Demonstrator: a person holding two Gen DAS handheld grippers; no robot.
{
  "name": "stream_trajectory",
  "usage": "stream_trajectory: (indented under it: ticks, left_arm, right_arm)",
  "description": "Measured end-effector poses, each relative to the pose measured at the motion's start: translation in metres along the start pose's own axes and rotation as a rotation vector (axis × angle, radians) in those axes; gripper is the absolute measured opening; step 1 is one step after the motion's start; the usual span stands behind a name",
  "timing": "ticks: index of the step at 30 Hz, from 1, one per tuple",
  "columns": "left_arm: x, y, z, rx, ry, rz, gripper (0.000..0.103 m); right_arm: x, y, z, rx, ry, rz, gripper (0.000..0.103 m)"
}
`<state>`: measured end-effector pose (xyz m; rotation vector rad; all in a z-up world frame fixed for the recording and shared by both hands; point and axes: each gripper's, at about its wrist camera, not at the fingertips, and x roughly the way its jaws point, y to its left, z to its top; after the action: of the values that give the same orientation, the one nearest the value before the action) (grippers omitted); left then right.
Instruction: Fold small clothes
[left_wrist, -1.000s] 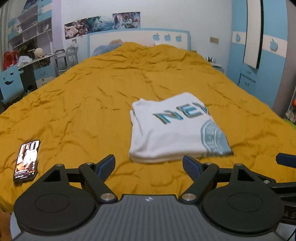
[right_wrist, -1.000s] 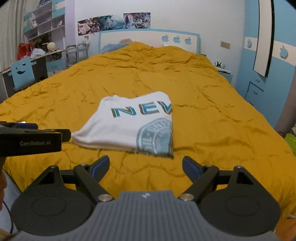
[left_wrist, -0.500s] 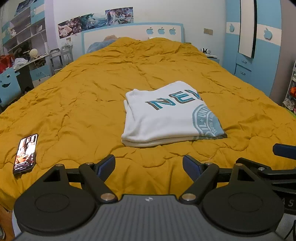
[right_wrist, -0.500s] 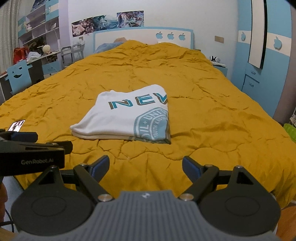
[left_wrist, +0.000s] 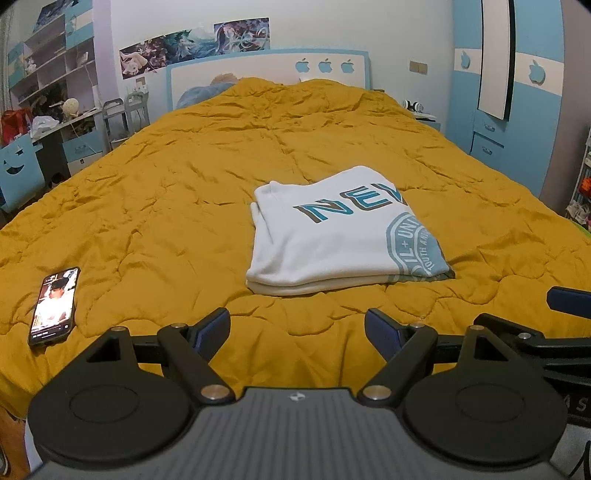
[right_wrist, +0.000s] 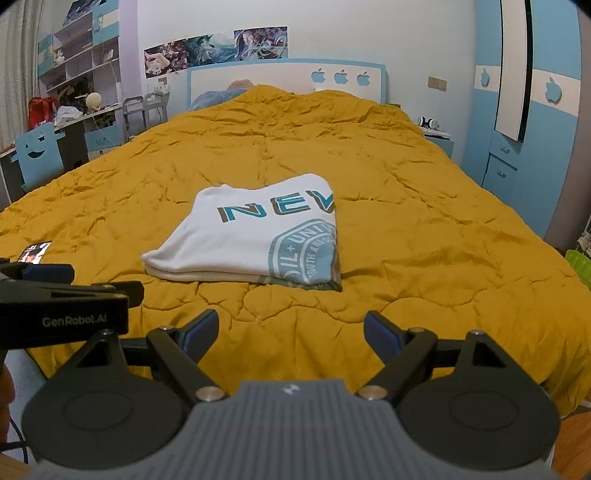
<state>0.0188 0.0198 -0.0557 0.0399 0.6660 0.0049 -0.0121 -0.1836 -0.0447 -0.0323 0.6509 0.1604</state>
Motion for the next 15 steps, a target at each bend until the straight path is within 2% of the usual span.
stream_trajectory:
  ticks: [15]
  left_arm:
    - [-0.0033, 0.0001, 0.0001, -0.002, -0.007, 0.006, 0.096]
  right_arm:
    - [-0.0032, 0.0005, -0.0018, 0.005, -0.013, -0.001, 0.081]
